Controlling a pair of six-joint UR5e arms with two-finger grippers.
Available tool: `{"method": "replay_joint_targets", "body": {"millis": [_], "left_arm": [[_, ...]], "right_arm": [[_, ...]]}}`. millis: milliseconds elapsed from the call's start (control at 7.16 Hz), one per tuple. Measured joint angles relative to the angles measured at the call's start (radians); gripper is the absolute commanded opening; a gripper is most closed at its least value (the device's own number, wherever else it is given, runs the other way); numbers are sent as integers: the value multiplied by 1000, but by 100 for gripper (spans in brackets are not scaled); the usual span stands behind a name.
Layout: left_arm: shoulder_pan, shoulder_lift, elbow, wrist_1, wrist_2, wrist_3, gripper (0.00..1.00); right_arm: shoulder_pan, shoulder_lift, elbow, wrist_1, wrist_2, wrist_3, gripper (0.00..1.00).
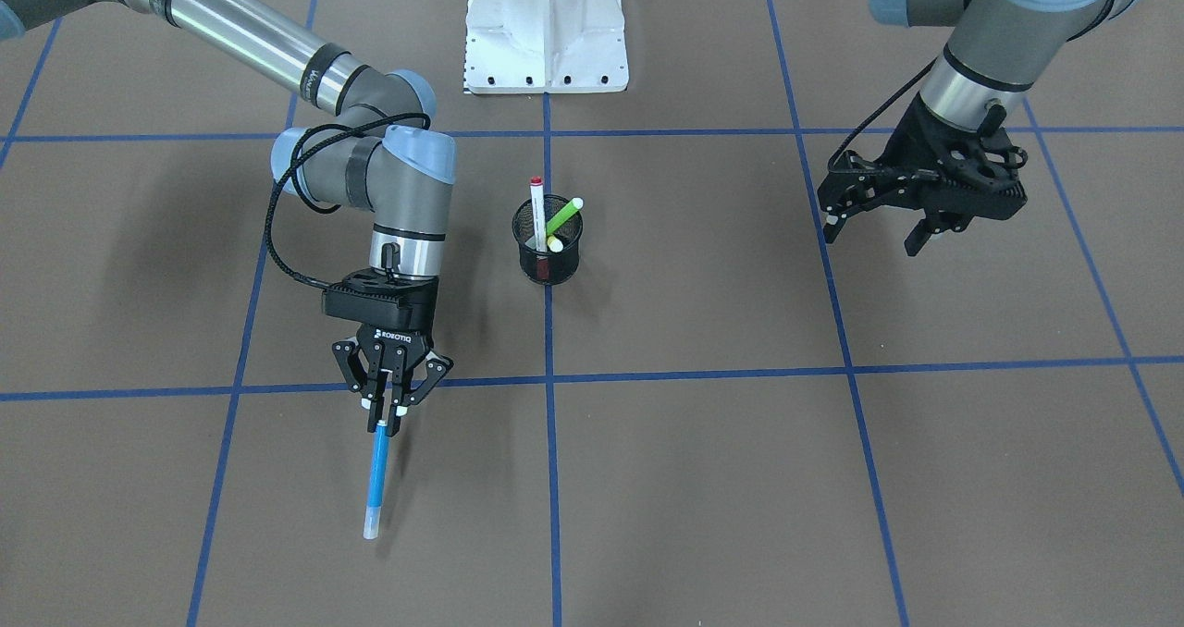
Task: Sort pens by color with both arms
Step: 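Carry the blue highlighter farther from the robot and release it on the table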
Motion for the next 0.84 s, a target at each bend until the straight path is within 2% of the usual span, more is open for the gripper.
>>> {"method": "replay_joint_targets", "body": {"millis": [140, 279, 559, 838], "left_arm": [[0, 1, -1, 0, 2, 0, 100], [0, 1, -1, 0, 3, 0, 100], [0, 1, -2, 0, 4, -1, 100], [0, 0, -2, 0, 3, -1, 100]], "right_arm": [[-3, -1, -14, 14, -9, 1, 72], [-5, 0, -20, 21, -10, 1, 97], [-7, 5, -19, 25, 2, 2, 99], [9, 9, -3, 41, 84, -8, 99]]}}
